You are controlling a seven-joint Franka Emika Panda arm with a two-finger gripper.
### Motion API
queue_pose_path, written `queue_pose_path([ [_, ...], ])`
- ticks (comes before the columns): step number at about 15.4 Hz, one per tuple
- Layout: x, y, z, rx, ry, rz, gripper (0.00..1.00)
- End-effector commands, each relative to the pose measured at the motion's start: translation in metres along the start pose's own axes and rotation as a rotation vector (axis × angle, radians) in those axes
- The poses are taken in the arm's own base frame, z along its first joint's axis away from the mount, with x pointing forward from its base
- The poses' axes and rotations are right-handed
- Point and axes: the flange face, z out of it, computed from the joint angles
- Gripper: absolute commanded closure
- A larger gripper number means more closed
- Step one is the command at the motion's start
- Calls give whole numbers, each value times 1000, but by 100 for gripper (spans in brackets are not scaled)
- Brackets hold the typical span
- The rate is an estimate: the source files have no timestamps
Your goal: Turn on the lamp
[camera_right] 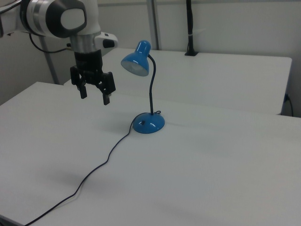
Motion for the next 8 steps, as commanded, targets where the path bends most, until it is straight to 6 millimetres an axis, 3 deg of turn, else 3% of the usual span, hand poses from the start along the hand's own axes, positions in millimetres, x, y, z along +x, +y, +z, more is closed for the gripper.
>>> queue_pose_path([
  [1, -5, 9, -10, -15, -22, 10, 0],
  [8, -5, 25, -13, -5, -11, 40, 0],
])
